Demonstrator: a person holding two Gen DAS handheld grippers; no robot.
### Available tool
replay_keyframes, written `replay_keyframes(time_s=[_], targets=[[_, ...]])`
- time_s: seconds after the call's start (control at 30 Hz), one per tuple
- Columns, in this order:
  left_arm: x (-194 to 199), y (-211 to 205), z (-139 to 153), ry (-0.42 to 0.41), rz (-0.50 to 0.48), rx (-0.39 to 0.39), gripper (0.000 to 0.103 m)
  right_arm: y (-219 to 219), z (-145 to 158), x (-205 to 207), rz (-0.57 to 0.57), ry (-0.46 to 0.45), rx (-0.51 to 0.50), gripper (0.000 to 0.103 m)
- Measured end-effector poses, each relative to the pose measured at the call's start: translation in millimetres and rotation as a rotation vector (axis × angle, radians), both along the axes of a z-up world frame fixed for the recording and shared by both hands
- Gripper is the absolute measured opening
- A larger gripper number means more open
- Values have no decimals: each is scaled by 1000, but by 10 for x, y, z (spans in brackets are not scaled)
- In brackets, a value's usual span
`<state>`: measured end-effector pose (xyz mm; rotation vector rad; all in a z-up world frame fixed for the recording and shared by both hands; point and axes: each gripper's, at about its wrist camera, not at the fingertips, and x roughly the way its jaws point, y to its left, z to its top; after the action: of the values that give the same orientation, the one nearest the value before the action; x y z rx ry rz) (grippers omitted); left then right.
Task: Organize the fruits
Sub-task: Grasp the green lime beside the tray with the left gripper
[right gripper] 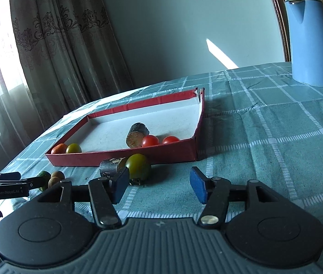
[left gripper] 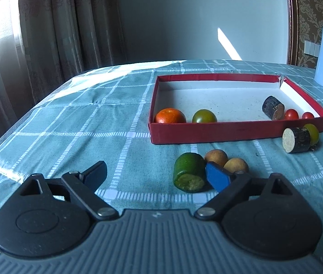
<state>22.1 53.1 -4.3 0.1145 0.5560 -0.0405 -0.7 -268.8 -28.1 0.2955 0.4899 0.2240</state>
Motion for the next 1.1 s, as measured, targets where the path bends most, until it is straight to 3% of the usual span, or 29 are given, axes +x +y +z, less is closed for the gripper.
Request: replay_keyframes(time_s=[0.2, 0.33, 0.57, 0.73, 0.8, 1.1], targets=[[106, -50, -32, 33, -23, 9, 91, -38, -13, -3, -4, 1, 31, 58], [167, -38, -69, 71, -28, -6, 74, -59, -30, 10, -3, 10, 47, 58], [133, -40, -70, 62, -56, -24, 58, -58, -41, 28, 2, 21, 50, 58], [107, -115, -65, 59, -83, -24, 34, -60, -49, 38, 2, 27, 54, 58], [95, -160, -64, 55, -86, -15, 30, -64, -53, 38, 0, 28, 58, 58], [83, -220, -68, 48, -68, 5, 29, -83, -68, 49, -1, 37, 70, 58]])
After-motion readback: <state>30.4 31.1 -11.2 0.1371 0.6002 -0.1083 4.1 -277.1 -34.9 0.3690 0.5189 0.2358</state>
